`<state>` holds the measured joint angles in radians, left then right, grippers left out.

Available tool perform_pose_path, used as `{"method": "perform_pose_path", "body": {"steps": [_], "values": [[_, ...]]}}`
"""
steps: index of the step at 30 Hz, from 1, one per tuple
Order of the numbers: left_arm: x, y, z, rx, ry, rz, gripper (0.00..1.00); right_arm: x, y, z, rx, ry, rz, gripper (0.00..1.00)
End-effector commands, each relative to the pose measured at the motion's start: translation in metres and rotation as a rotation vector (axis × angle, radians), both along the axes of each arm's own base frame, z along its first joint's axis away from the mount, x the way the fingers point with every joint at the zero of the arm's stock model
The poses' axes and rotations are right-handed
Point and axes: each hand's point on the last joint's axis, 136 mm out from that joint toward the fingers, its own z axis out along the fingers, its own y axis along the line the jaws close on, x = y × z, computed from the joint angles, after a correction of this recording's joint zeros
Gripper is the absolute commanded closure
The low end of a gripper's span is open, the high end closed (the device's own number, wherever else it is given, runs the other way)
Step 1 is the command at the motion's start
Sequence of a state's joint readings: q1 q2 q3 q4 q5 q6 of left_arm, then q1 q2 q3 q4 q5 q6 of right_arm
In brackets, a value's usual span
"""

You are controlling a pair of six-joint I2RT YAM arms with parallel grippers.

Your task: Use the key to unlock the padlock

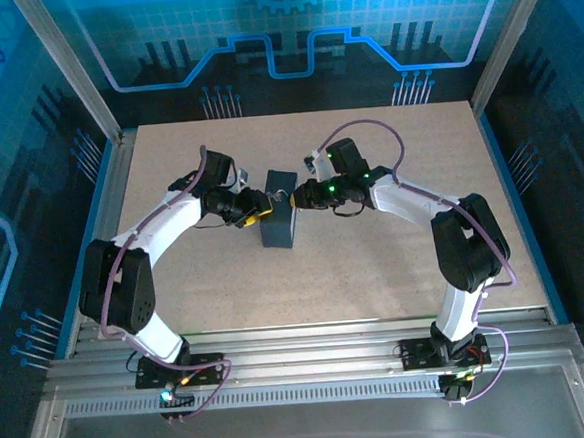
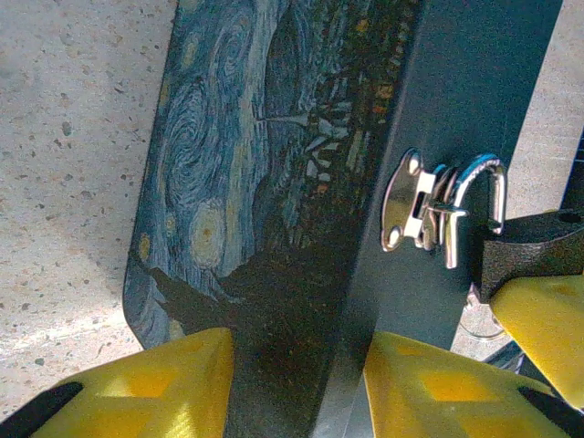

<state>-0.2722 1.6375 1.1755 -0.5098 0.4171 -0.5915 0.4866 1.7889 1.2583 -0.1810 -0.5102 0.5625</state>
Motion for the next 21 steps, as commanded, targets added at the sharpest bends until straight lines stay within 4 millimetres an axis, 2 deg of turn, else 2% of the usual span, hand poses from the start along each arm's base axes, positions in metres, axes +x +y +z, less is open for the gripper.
{"method": "perform_pose_path", "body": {"steps": [1,9,16,21], "values": [[-0.013,0.014,-0.032,0.088,0.094,0.008,0.59,0.012,0.000,0.011,0.040,-0.019,-0.048,0.89],[-0.016,0.008,-0.035,0.087,0.102,-0.007,0.60,0.011,0.009,0.025,-0.013,-0.112,-0.082,0.99],[-0.017,0.006,-0.037,0.082,0.111,-0.011,0.61,0.006,0.019,0.029,-0.118,-0.177,-0.109,1.00],[-0.019,0.005,-0.039,0.081,0.113,-0.010,0.61,0.015,0.020,0.032,-0.138,-0.197,-0.206,1.00]]}}
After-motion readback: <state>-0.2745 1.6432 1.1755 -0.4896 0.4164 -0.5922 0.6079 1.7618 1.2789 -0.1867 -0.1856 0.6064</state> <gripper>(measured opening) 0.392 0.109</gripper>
